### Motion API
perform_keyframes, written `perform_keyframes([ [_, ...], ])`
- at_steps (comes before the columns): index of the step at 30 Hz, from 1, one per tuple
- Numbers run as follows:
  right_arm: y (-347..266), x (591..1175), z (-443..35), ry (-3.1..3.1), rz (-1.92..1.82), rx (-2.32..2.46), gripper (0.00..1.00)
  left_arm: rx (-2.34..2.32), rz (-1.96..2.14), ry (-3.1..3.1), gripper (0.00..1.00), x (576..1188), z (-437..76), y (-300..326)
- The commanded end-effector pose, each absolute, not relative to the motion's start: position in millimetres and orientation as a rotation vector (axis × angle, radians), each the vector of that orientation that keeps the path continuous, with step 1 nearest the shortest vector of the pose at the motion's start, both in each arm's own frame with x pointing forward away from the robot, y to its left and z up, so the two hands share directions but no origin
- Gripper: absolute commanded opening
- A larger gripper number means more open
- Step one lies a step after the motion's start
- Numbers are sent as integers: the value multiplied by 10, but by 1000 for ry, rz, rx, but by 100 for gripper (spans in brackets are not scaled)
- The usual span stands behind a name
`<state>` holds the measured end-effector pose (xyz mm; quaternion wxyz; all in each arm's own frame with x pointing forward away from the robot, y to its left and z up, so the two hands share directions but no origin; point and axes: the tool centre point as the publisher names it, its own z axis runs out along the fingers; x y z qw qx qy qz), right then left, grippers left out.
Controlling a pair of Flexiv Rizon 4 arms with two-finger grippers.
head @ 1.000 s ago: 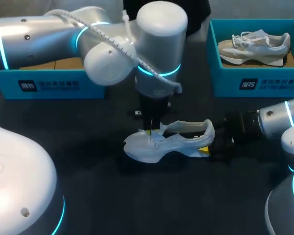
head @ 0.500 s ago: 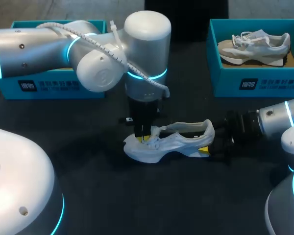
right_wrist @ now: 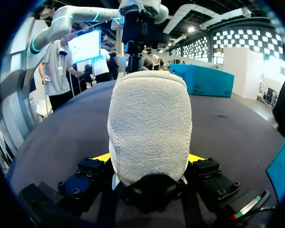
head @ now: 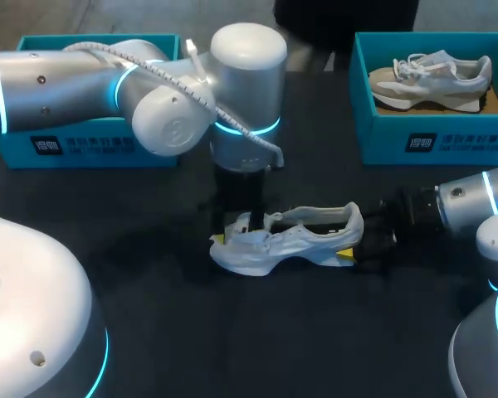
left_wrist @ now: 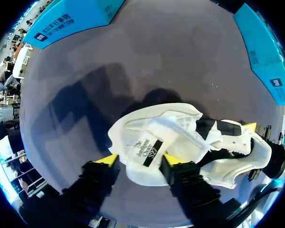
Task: Take the shoe out of the shoebox, open the shoe tongue, remove and reinsert the insole, then place the shoe into the shoebox
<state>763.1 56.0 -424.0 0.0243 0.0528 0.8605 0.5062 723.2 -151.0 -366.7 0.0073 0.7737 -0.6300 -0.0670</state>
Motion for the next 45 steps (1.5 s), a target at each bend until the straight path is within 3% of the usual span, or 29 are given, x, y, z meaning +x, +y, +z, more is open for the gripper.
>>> perform_keyframes([
  [1,592,7614,-4264,2663,1561,166,0,2427,-186,-1965,100,7209,-3582,-1510],
  [26,592,7614,-4264,2663,1561,166,0,2190,1,-2298,100,7518,-2960,-1704],
  [45,592,7614,-4264,2663,1561,166,0,941,-6,-2960,100,7775,-2619,-1950],
])
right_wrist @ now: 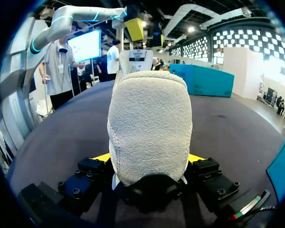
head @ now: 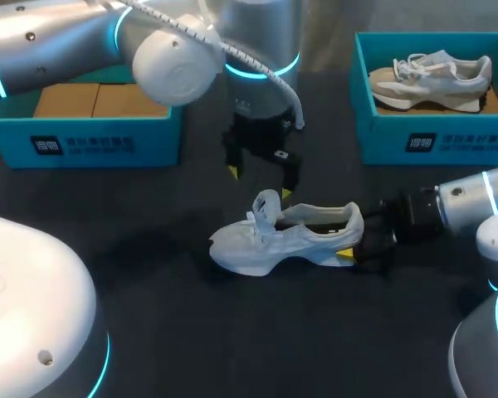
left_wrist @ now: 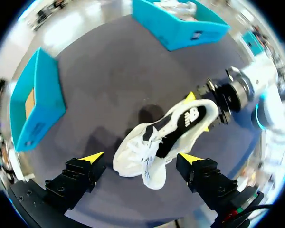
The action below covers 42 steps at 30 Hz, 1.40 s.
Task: Take the shoe out of the shoebox, open the shoe tongue, remove and reinsert the insole, then place the shoe into the shoebox
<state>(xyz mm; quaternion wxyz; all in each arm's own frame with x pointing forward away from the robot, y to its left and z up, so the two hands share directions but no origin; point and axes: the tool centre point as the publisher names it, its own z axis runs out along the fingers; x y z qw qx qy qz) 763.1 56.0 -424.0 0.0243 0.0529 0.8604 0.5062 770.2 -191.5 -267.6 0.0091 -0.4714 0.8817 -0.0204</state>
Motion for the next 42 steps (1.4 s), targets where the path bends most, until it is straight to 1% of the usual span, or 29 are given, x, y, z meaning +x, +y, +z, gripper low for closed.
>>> perform_keyframes([
  [1,592,7614,-4264,2663,1561,166,0,-911,3,3045,100,7783,-2602,-1951],
  [5,592,7614,-4264,2663,1561,166,0,-665,41,3104,100,7829,-2543,-1961],
  [8,592,7614,-4264,2663,1561,166,0,-581,92,3098,100,7860,-2480,-1998],
  [25,592,7614,-4264,2663,1561,166,0,-581,92,3098,100,7860,-2480,-1998],
  [31,592,7614,-4264,2663,1561,166,0,-458,38,3083,100,7931,-2509,-2008],
  [32,592,7614,-4264,2663,1561,166,0,-456,44,3083,65,7939,-2518,-2013],
  [33,592,7614,-4264,2663,1561,166,0,-462,39,3083,36,7944,-2525,-2017],
  [34,592,7614,-4264,2663,1561,166,0,-440,26,3090,13,7948,-2536,-2025],
  [35,592,7614,-4264,2663,1561,166,0,-436,17,3091,0,7942,-2547,-2041],
  [42,592,7614,-4264,2663,1561,166,0,-406,-7,3114,0,7885,-2630,-2182],
])
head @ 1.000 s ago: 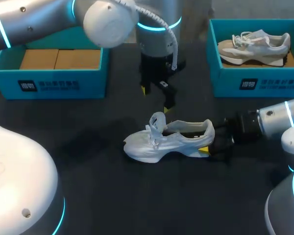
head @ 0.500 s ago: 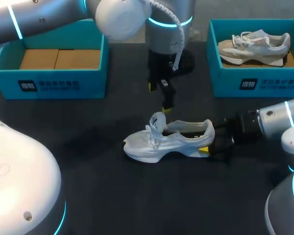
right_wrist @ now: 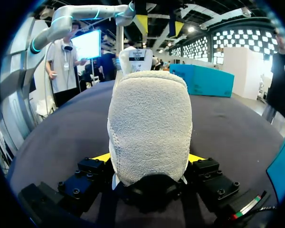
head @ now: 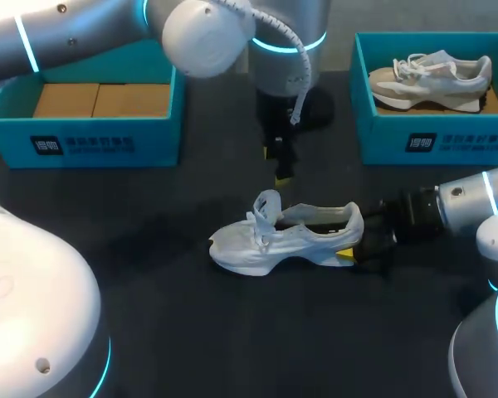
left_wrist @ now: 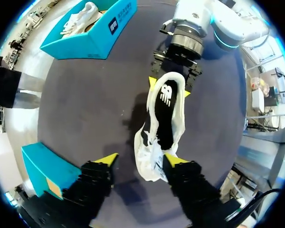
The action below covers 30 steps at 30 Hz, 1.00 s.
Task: Take the shoe out of the shoebox, open the shoe tongue, remove and reinsert the insole, then place the shoe into the shoebox
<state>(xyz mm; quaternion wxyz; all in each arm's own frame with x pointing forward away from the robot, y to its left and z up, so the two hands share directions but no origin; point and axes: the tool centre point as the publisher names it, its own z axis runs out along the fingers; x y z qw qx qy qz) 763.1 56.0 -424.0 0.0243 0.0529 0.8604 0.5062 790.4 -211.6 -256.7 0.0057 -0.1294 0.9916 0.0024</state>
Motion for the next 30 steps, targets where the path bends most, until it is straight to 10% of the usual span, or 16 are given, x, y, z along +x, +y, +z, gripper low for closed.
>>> perform_keyframes([
  [1,592,7614,-4264,2663,1561,166,0,-406,-7,3114,0,7885,-2630,-2182],
  [30,592,7614,-4264,2663,1561,166,0,-351,-23,3168,0,7737,-2752,-2398],
])
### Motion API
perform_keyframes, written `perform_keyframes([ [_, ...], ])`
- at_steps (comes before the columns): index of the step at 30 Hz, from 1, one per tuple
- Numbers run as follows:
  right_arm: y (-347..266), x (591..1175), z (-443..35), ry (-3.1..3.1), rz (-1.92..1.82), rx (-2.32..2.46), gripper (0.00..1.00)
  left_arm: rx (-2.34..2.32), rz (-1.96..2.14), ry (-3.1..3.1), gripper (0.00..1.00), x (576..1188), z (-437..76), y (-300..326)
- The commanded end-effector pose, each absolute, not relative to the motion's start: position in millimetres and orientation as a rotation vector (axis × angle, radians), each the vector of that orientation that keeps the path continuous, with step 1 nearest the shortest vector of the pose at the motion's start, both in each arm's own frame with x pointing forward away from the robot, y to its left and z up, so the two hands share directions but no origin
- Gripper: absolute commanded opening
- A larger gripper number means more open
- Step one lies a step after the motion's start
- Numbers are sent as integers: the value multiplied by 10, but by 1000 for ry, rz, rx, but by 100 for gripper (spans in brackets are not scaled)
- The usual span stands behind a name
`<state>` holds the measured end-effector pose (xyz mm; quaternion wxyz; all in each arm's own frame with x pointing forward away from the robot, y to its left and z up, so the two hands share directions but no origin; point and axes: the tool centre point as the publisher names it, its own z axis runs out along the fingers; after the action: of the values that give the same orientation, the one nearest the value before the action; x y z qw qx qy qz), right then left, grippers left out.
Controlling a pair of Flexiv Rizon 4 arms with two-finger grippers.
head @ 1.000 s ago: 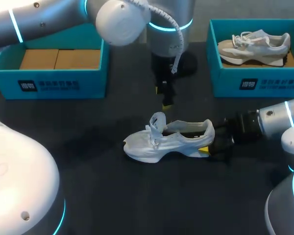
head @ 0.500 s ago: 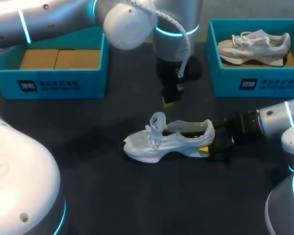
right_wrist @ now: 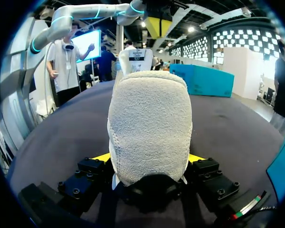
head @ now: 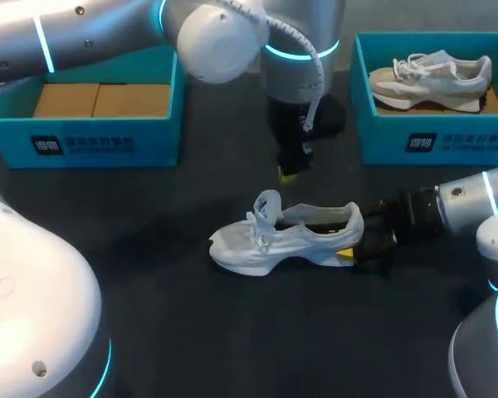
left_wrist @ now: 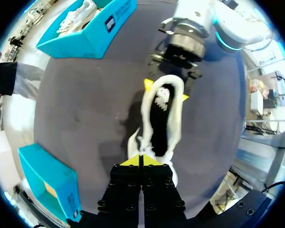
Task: Take the shoe out of the shoebox, open the shoe tongue, remove and reinsert the insole, then place the shoe into the shoebox
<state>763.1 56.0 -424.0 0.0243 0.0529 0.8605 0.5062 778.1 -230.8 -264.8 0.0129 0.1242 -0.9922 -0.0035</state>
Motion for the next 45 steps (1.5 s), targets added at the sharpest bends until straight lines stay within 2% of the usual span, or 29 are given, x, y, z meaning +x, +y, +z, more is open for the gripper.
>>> perform_keyframes([
  [1,592,7614,-4264,2663,1561,166,0,335,30,-3074,0,7727,-2759,-2412],
  [11,592,7614,-4264,2663,1561,166,0,169,222,-2951,0,7490,-3045,-2743],
  [31,592,7614,-4264,2663,1561,166,0,170,210,-2927,0,7471,-3110,-2773],
  [45,592,7614,-4264,2663,1561,166,0,29,215,-2906,0,7422,-3506,-2915],
])
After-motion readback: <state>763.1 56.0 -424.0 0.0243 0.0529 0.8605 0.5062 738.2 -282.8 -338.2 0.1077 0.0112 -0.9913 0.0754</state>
